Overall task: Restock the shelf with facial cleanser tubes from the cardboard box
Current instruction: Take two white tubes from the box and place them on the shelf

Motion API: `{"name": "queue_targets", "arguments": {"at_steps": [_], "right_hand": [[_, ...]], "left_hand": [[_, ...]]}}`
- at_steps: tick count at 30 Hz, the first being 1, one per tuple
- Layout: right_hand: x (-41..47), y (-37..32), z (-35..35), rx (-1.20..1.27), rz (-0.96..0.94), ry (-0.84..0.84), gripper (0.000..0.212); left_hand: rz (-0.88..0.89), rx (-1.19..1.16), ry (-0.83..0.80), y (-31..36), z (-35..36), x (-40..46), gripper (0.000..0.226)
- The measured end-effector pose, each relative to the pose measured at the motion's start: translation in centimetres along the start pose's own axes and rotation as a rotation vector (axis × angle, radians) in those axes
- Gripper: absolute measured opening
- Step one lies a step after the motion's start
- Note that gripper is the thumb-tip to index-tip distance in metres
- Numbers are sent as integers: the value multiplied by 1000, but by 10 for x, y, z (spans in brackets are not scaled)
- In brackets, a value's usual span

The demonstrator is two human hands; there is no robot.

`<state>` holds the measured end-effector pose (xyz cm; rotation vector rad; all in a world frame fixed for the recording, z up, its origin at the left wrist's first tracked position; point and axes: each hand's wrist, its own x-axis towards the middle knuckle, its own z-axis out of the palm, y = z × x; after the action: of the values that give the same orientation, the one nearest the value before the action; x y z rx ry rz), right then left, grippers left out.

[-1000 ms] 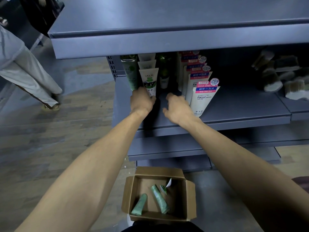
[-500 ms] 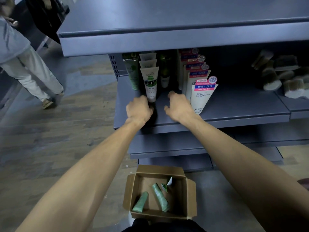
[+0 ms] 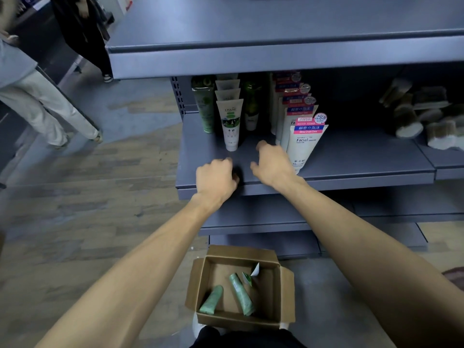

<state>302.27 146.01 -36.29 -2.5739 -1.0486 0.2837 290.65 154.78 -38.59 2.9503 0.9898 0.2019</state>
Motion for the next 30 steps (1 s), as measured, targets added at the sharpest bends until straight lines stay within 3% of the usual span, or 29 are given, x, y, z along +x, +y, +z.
{"name": "queue_targets", "arguments": {"at_steps": [20, 30], "right_hand": [[-40, 25, 9, 2, -27, 14, 35], [-64, 29, 18, 57, 26, -26, 35]], "left_hand": [[112, 37, 33, 11, 7, -39, 23], [182, 32, -19, 13, 19, -65, 41]]}}
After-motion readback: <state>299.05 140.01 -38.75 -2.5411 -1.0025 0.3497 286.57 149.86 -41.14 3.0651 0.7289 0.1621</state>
